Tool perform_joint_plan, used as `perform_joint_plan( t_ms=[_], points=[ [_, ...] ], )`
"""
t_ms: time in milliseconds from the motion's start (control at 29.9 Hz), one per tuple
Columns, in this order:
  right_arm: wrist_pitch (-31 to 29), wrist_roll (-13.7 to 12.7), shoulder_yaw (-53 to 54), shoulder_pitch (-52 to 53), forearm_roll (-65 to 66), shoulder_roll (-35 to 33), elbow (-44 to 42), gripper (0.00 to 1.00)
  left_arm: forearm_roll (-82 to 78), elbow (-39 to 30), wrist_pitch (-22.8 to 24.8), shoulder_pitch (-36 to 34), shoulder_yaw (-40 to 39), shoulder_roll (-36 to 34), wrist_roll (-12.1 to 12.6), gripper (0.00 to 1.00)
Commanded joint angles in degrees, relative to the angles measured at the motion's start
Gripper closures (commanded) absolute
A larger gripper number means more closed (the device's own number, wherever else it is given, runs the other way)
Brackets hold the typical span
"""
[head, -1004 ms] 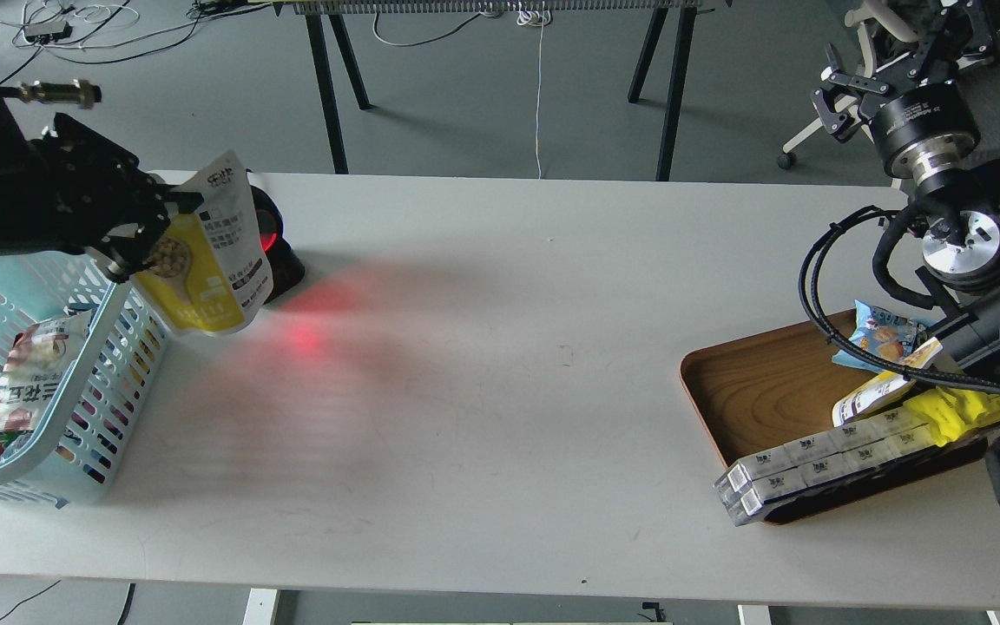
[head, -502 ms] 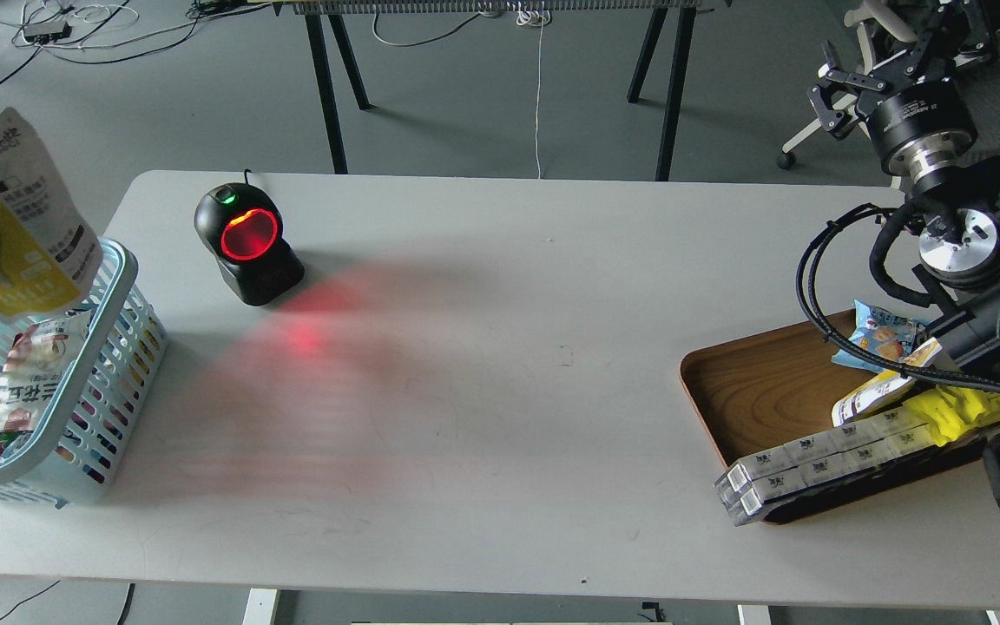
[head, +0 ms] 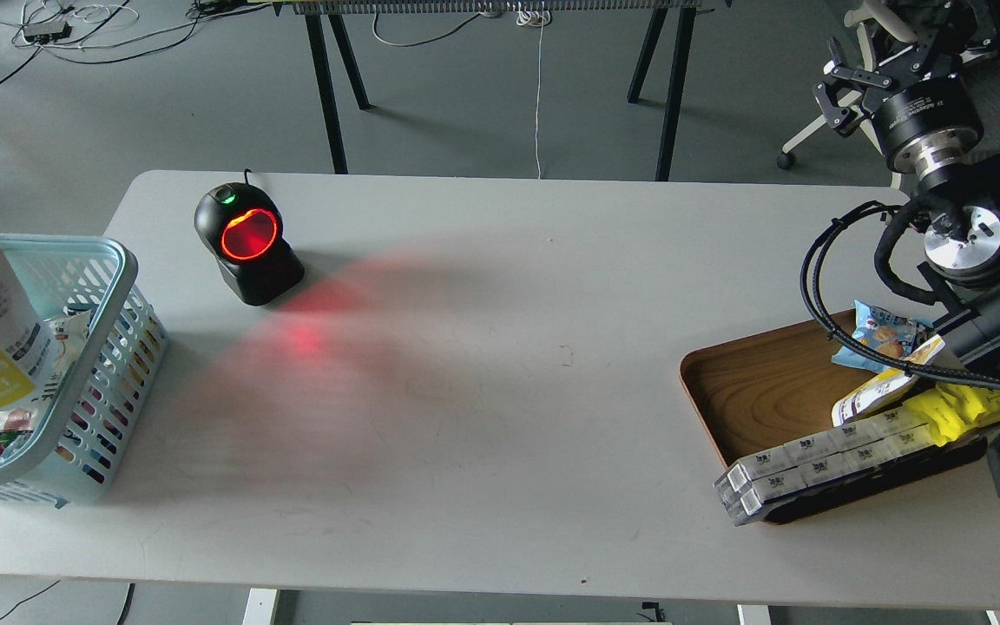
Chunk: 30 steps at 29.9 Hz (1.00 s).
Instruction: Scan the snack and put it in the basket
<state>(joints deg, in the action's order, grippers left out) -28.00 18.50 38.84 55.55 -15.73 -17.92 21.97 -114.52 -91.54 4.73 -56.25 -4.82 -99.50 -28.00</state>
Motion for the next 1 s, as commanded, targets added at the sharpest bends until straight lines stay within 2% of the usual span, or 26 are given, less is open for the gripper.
perform_joint_plan(
  t_ms=[0,67,268,368,502,602,736,970],
  points=[
    [0.0,0.0,0.0,0.0,0.0,0.1,0.0,0.02,0.0,0.0,-0.2,0.0,0.8,-0.4,0.0,0.95],
    [0.0,0.0,0.0,-0.1,0.0,0.1,0.0,0.02,0.1,0.0,-0.2,0.0,0.9,-0.4,0.0,0.91],
    [0.0,0.0,0.0,-0.1,0.0,0.1,0.0,0.02,2.4,0.0,-0.2,-0.3,0.8,-0.5,0.0,0.66],
    [0.0,0.0,0.0,-0.1,0.0,0.0,0.0,0.02,10.2,0.0,0.0,-0.6,0.3,-0.4,0.0,0.48],
    [0.0,0.0,0.0,0.0,0.0,-0.1,0.0,0.02,27.4,0.0,0.5,-1.2,-0.4,0.9,0.0,0.13],
    [0.0,0.3,0.1,0.2,0.0,-1.0,0.4,0.02,41.3,0.0,1.8,-2.8,-1.5,4.8,0.0,0.05],
    [0.0,0.4,0.1,2.2,0.0,-2.2,0.0,0.02,56.0,1.3,5.4,-5.9,-3.7,9.8,0.0,0.02],
    [0.0,-0.7,0.0,4.5,0.1,-5.4,-0.1,0.02,86.8,13.0,11.1,-7.0,-10.4,27.7,0.0,0.01]
  ],
)
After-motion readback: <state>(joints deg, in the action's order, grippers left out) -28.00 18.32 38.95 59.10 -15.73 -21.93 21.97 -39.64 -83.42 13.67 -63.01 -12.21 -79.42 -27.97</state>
